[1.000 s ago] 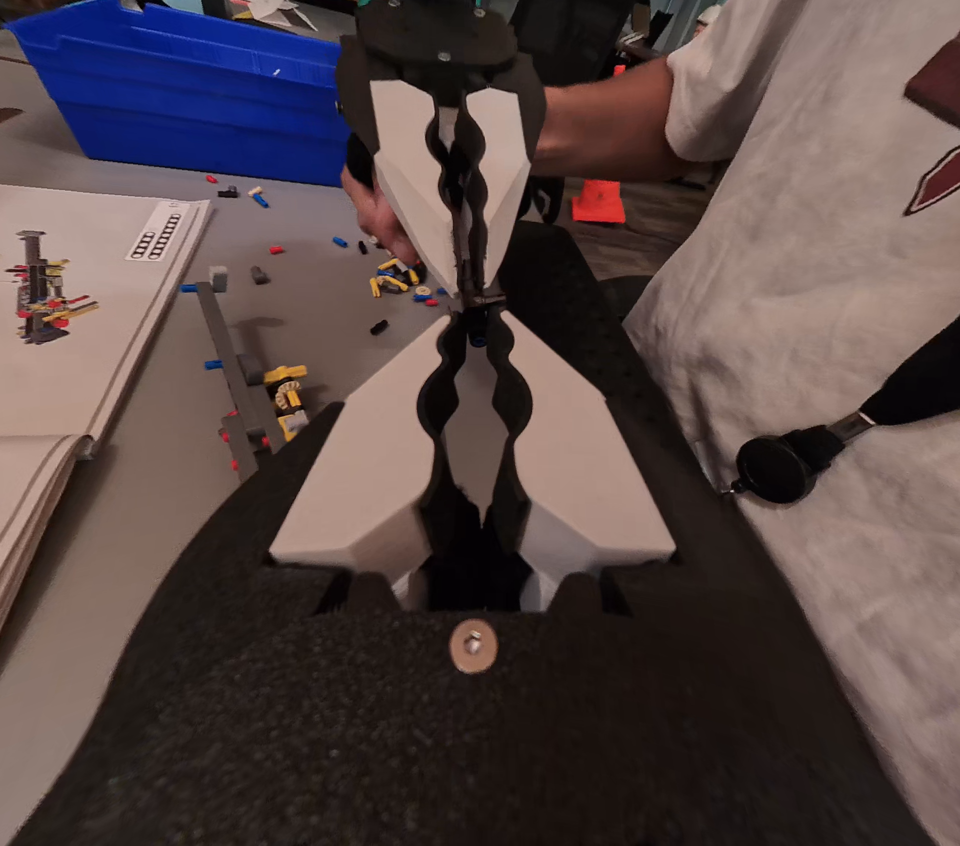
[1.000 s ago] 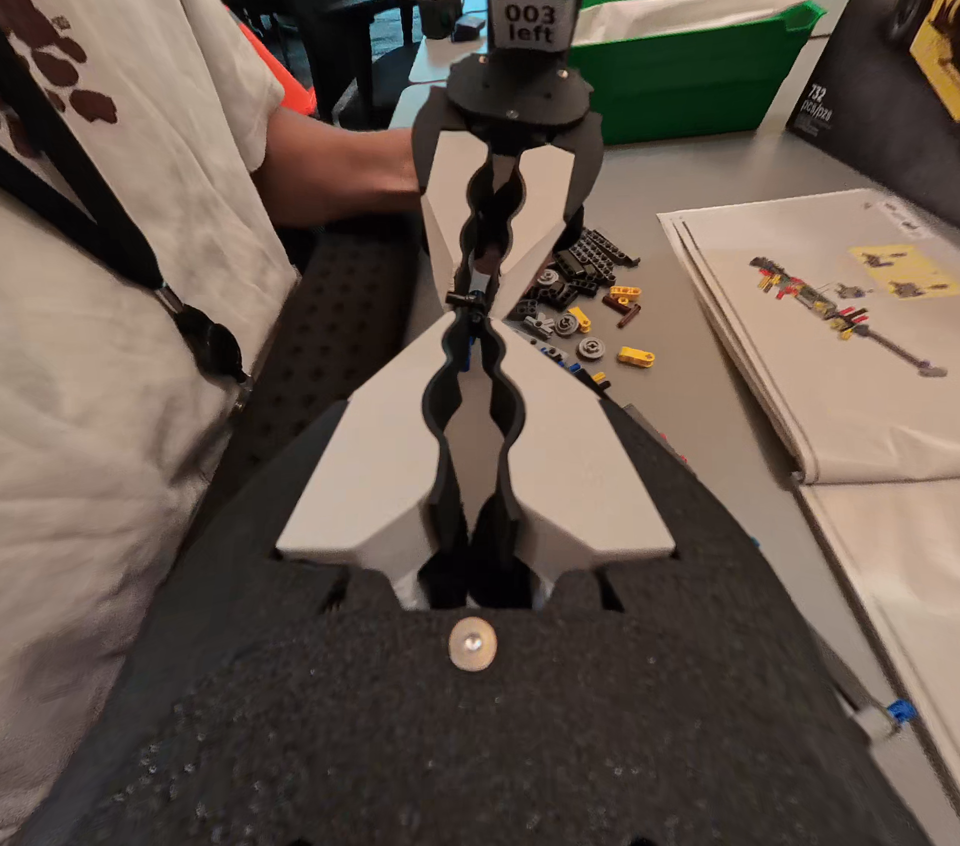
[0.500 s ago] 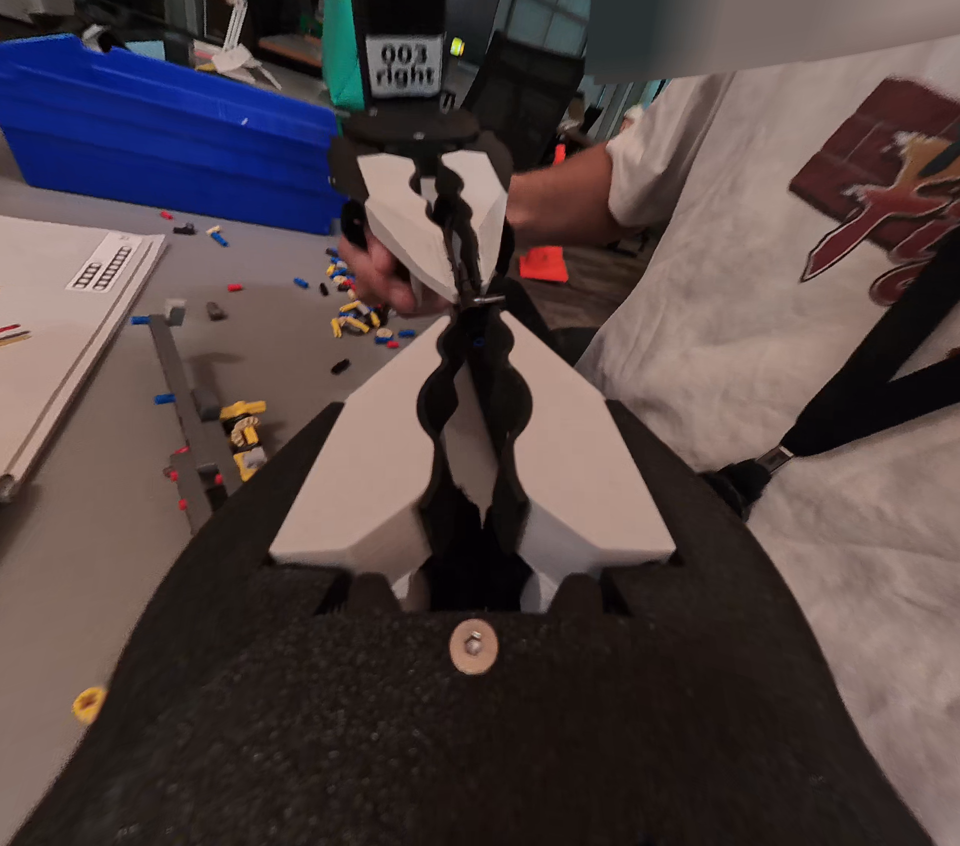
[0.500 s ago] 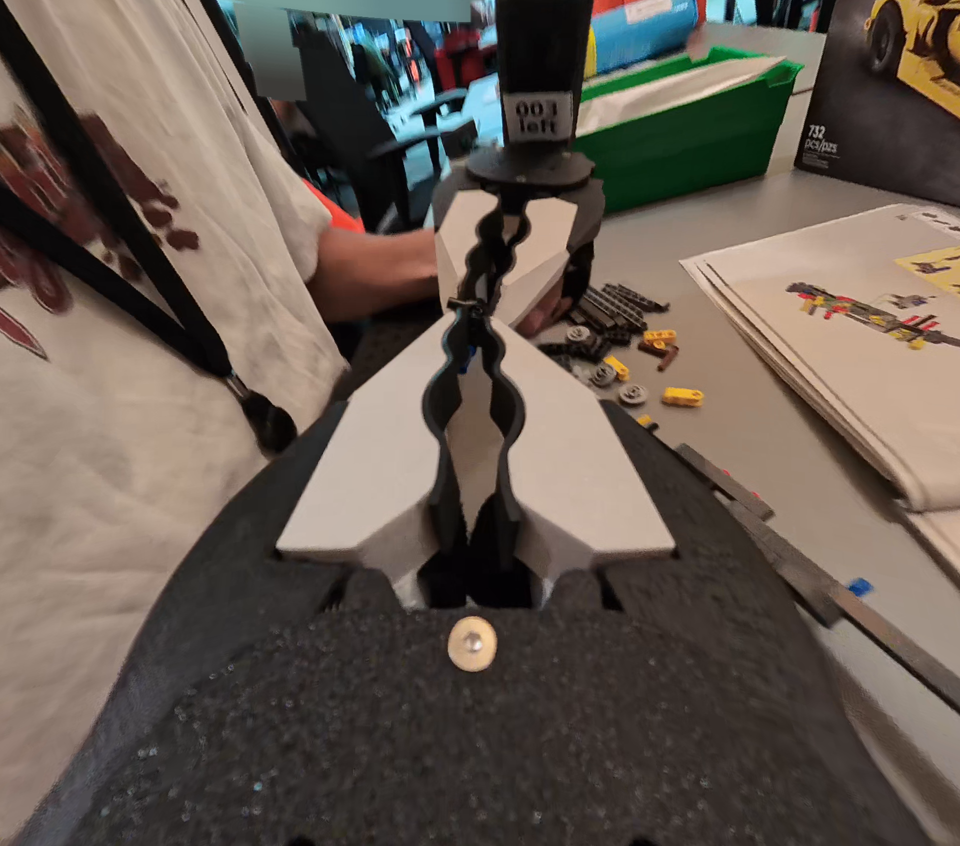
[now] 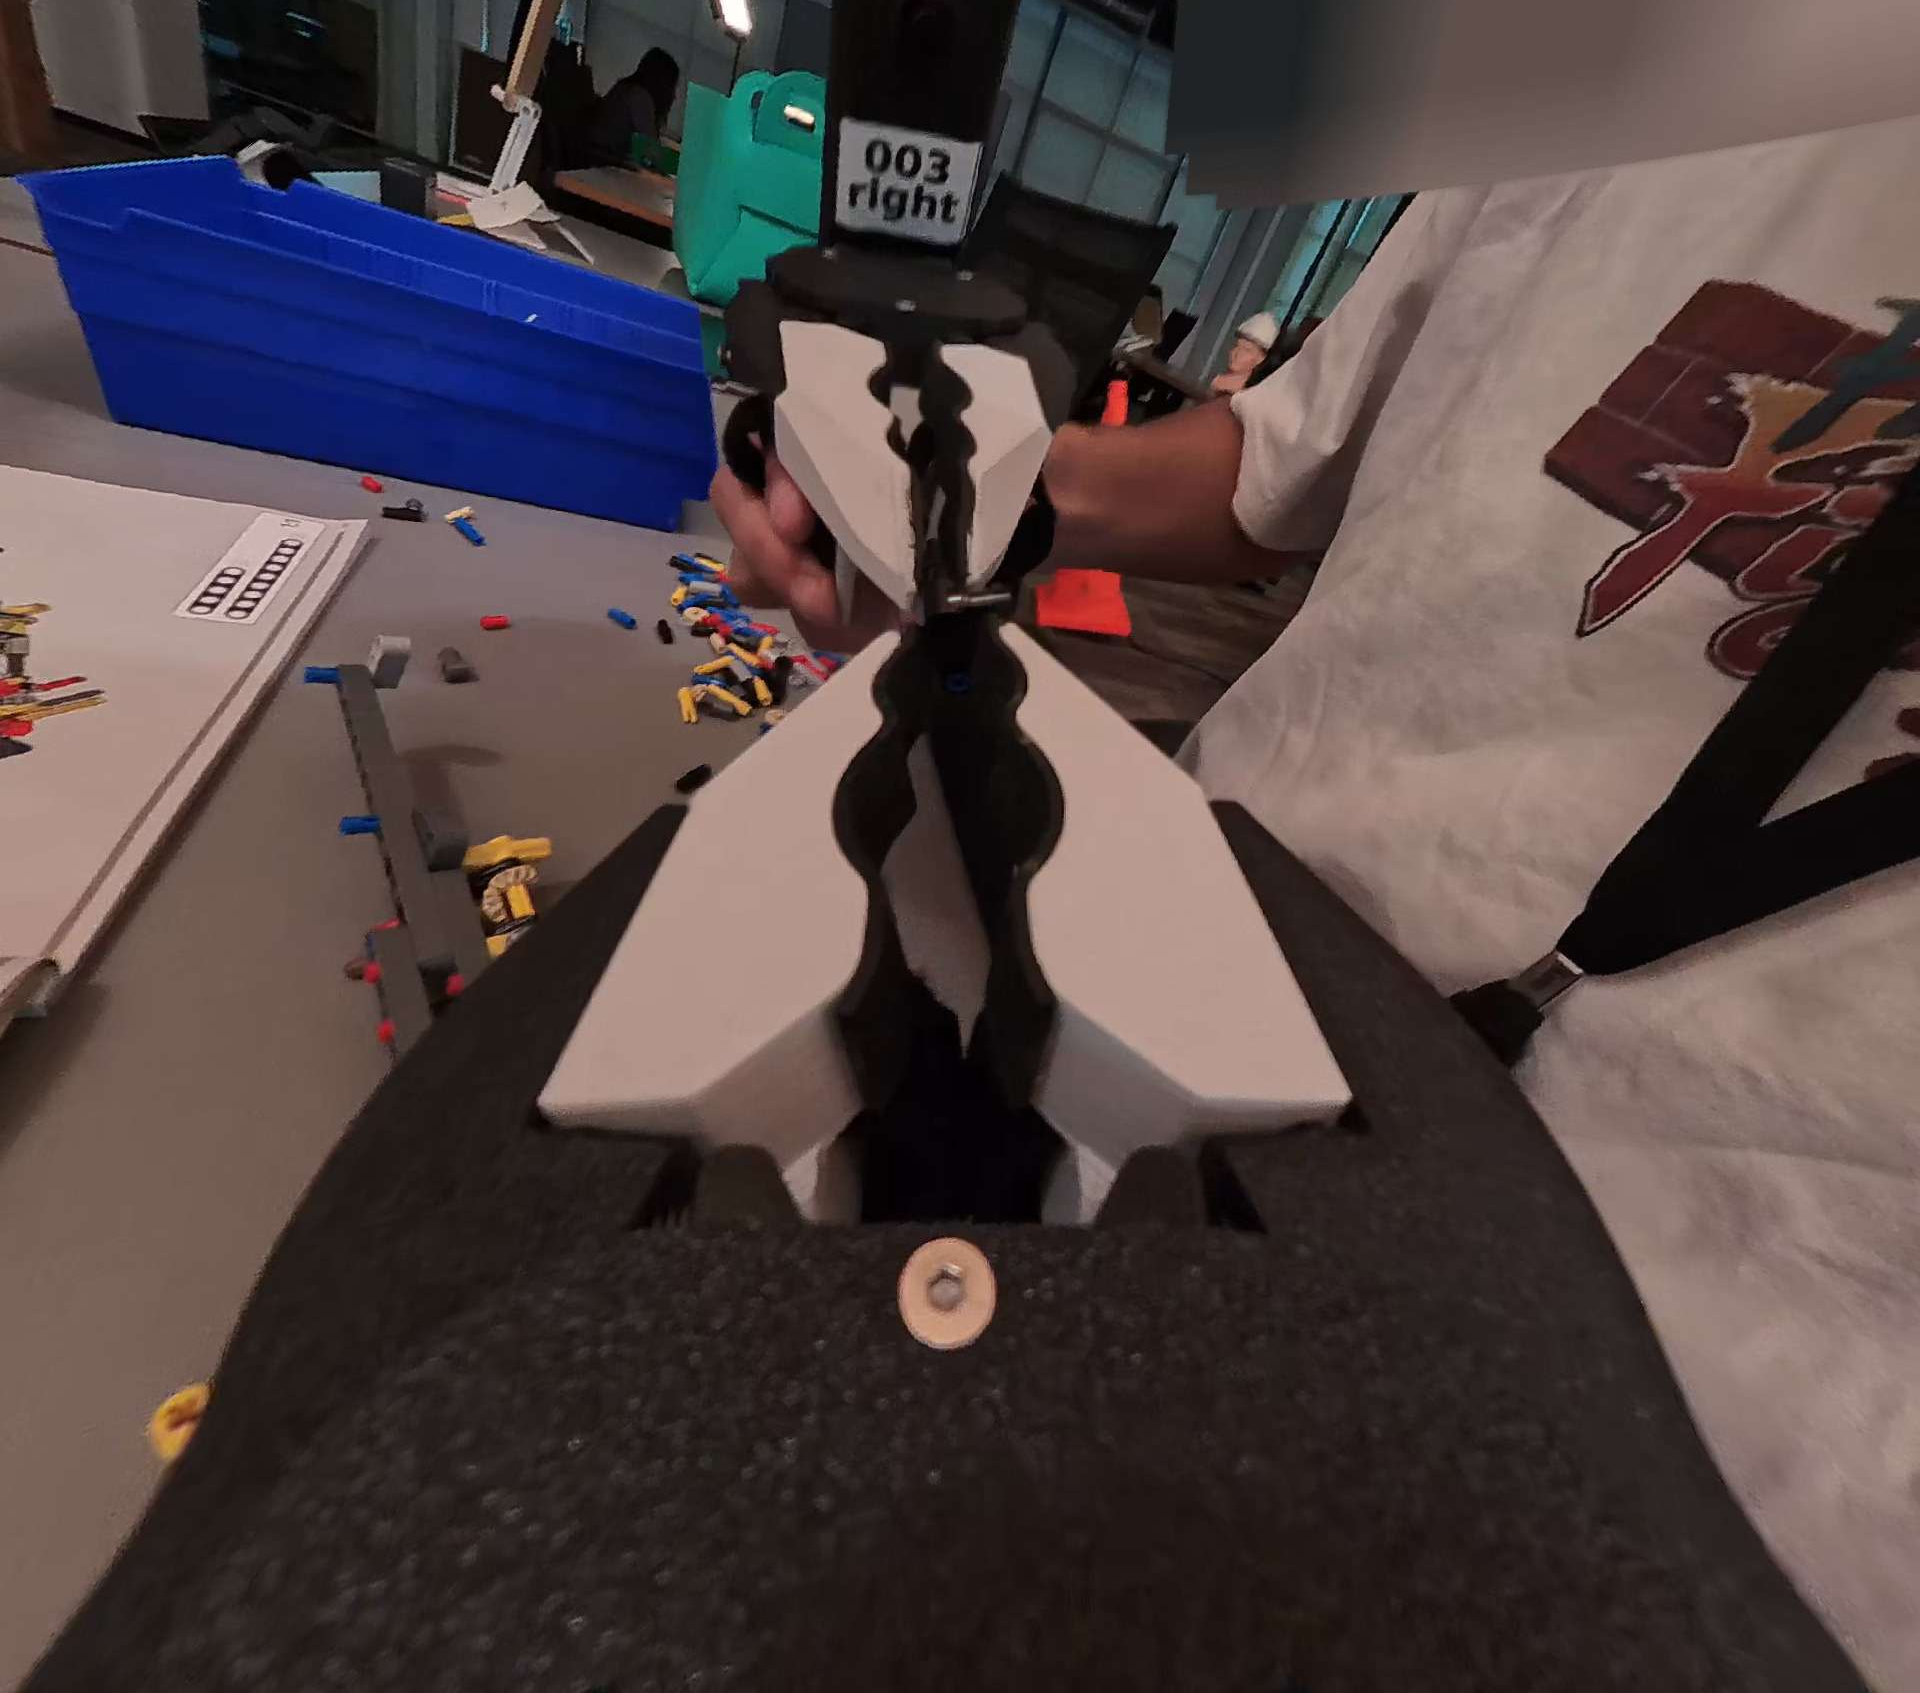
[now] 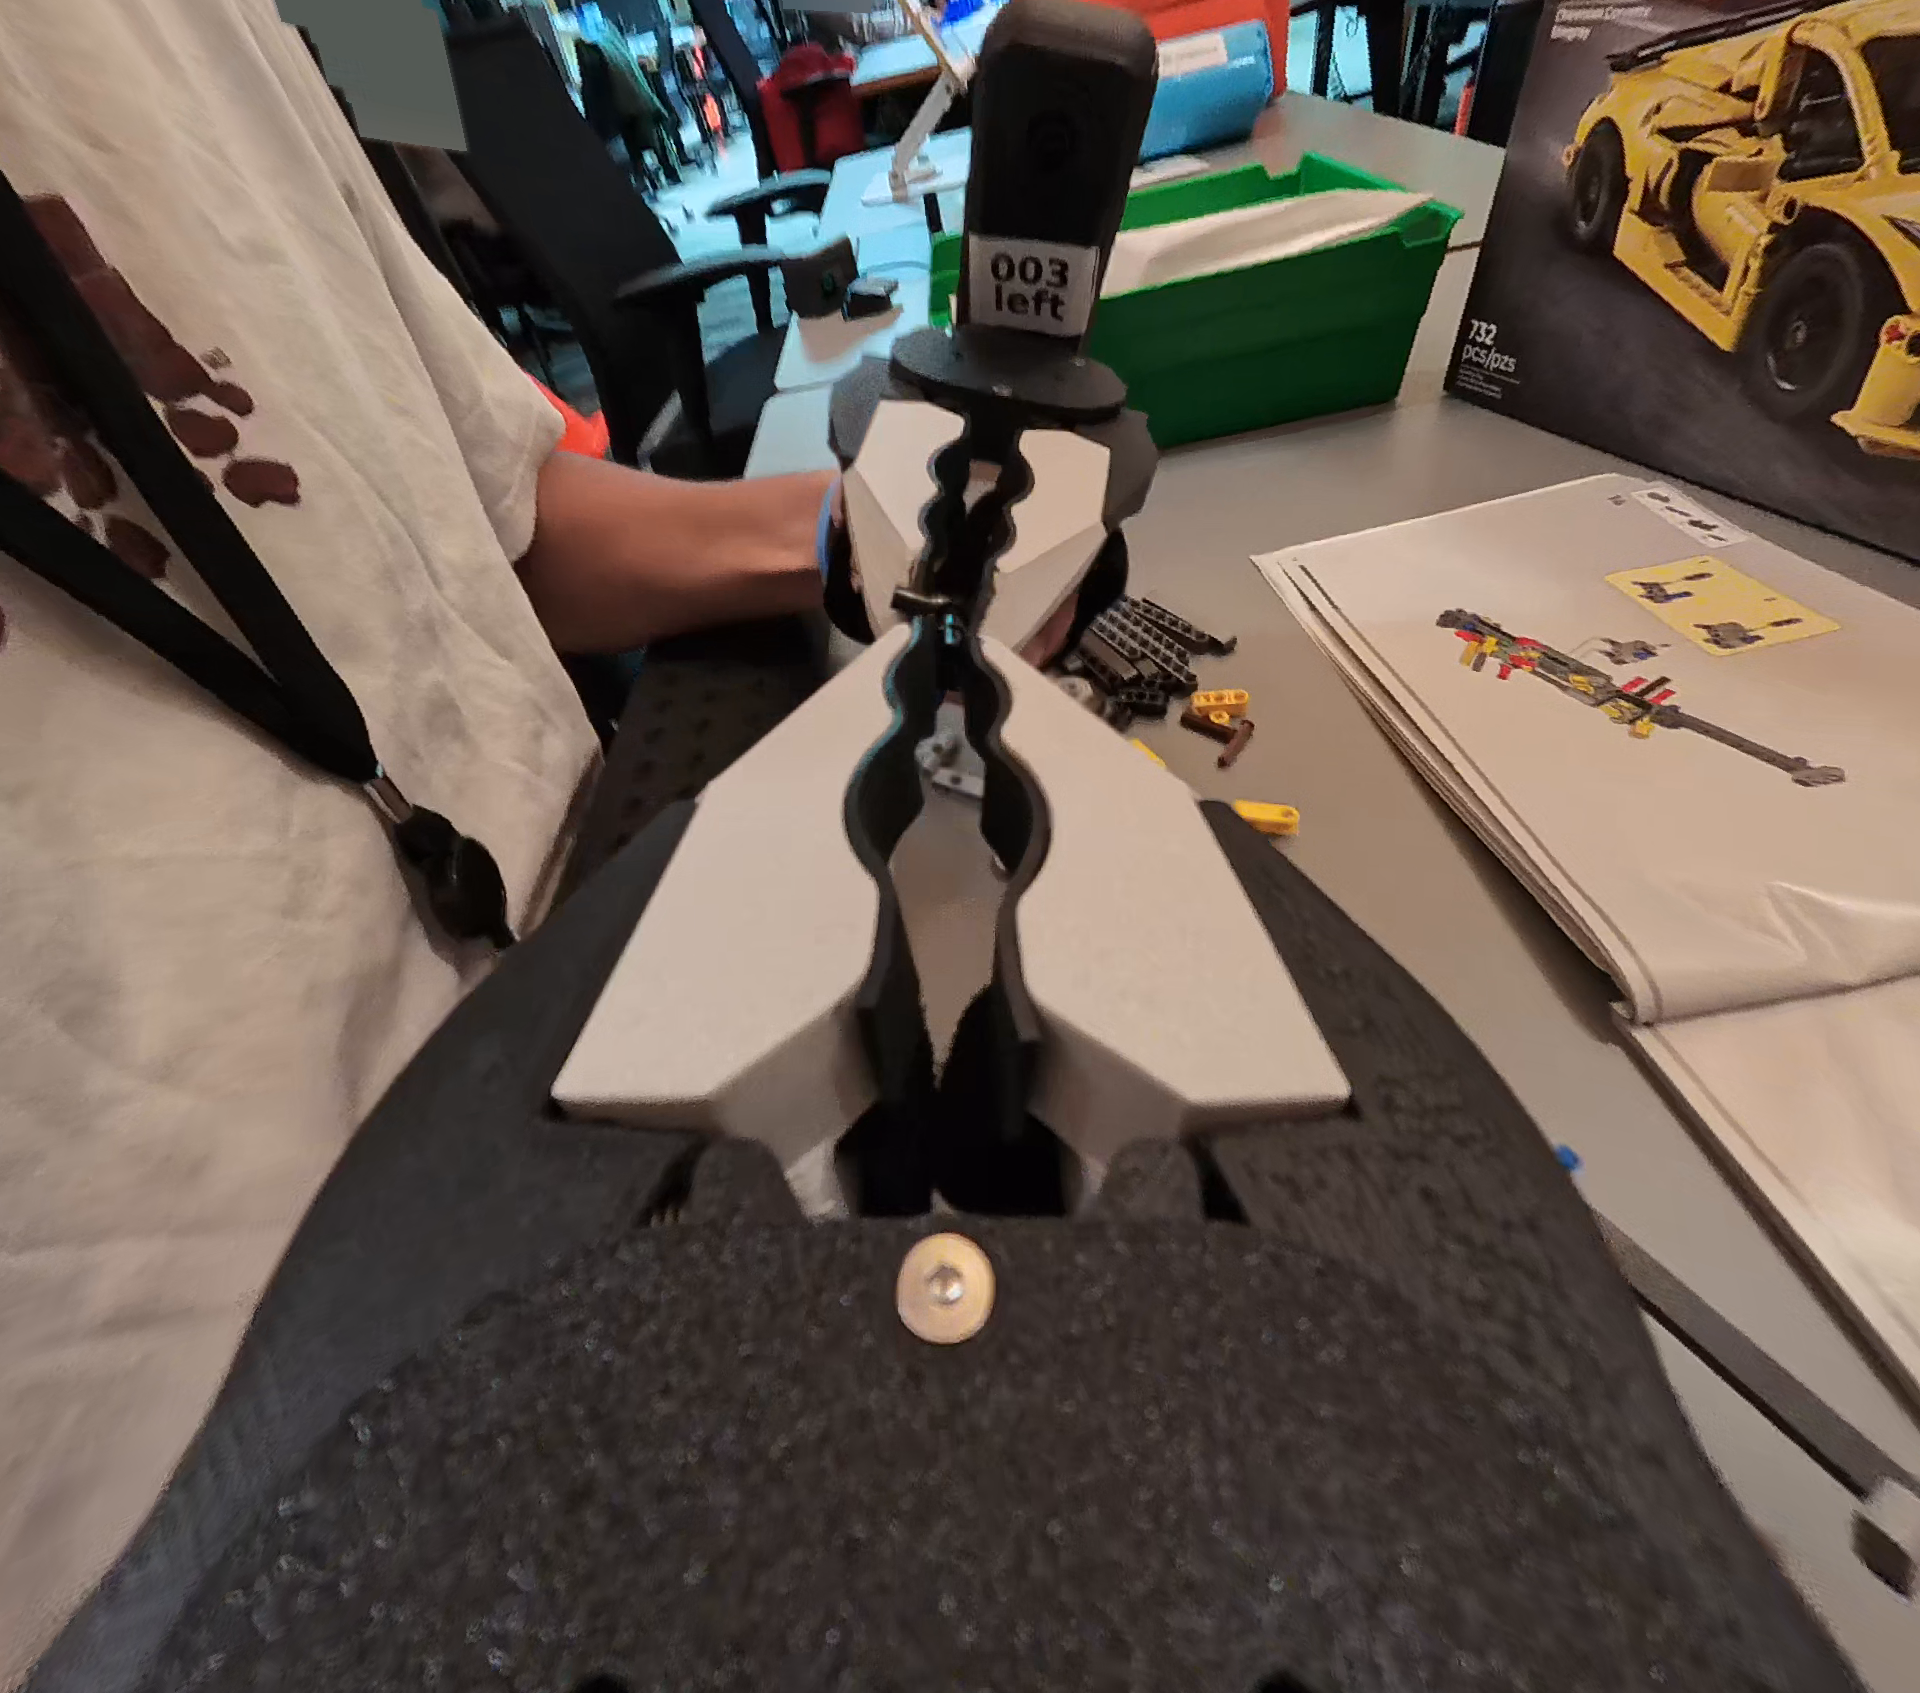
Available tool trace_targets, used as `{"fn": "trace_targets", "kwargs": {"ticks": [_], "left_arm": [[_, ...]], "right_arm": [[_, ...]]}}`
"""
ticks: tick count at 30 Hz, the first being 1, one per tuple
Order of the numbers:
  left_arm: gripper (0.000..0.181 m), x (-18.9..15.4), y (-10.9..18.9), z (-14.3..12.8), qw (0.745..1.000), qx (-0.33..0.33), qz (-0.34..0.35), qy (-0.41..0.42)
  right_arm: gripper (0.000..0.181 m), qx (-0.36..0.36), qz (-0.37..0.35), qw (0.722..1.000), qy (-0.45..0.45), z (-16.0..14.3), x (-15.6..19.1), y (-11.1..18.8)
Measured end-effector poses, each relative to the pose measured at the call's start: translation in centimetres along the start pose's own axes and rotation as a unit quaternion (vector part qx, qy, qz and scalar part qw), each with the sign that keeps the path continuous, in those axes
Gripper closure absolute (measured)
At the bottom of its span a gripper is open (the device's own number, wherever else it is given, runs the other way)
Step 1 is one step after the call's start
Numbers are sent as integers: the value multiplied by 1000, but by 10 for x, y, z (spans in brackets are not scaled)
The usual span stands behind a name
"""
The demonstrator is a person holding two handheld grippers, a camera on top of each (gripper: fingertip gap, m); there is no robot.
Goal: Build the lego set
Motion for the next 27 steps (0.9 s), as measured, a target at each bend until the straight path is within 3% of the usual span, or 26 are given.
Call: {"fn": "trace_targets", "kwargs": {"ticks": [11, 17, 21, 27], "left_arm": [[175, 0, -9, -20, 986, 153, 51, -52], [175, 7, -16, -47, 955, 276, 86, -69], [175, 8, -18, -52, 950, 293, 83, -68], [175, 9, -15, -50, 955, 279, 82, -63]], "right_arm": [[178, 123, 13, 990, 66, -27, 2, 0], [178, 269, -5, 949, 164, -45, 5, -5], [178, 285, -3, 940, 187, -49, 8, -6], [178, 252, 2, 952, 171, -49, 4, -7]]}}
Point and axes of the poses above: each gripper's, where its closed fingertips meet, y back along the fingers, z out of its top, x = y × z across the jaws, the point moved 7 cm from there along y, back along the fingers, and after that the axes turned 14 degrees about -z, right-handed, at the moved point
